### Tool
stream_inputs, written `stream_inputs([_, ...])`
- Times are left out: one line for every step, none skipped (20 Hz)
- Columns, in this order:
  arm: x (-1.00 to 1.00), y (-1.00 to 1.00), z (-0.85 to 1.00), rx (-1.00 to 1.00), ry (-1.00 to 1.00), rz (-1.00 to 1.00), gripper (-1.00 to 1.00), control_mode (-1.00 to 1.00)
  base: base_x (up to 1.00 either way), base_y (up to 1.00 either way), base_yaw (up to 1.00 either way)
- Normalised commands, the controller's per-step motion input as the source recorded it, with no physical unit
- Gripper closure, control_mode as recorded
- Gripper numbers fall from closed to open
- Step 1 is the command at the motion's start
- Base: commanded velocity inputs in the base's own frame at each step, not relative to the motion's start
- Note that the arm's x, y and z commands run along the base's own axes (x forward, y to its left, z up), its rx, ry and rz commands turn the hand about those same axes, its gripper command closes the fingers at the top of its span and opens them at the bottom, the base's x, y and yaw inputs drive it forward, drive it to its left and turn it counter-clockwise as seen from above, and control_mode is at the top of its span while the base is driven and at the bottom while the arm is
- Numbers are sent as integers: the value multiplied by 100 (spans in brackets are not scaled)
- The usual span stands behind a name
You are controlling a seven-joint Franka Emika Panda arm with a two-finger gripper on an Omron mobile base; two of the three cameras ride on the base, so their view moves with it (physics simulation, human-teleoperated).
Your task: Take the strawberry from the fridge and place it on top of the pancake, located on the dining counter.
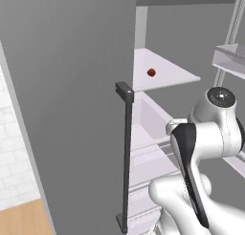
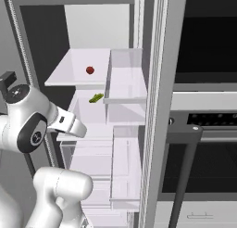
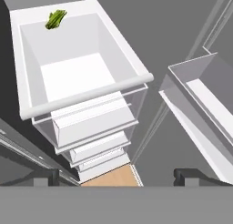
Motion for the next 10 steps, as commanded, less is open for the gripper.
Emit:
stream_inputs([0, 0, 0, 0, 0, 0, -100, 100, 40, 0, 0])
stream_inputs([0, 0, 0, 0, 0, 0, -100, 100, 44, 0, 0])
stream_inputs([0, 0, 0, 0, 0, 0, -100, 100, 37, 0, 0])
stream_inputs([0, 0, 0, 0, 0, 0, -100, 100, 35, 0, 0])
stream_inputs([24, 0, 8, 7, -3, 0, -100, -100, 0, 0, 0])
stream_inputs([7, 0, 34, 8, -7, 0, -100, -100, 0, 0, 0])
stream_inputs([0, 0, 89, 4, -18, 4, -100, -100, 0, 0, 0])
stream_inputs([0, 4, 96, 0, -15, 5, -100, -100, 0, 0, 0])
stream_inputs([2, 11, 100, 0, -17, 5, -100, -100, 0, 0, 0])
stream_inputs([6, 10, 100, 0, -15, 7, -100, -100, 0, 0, 0])
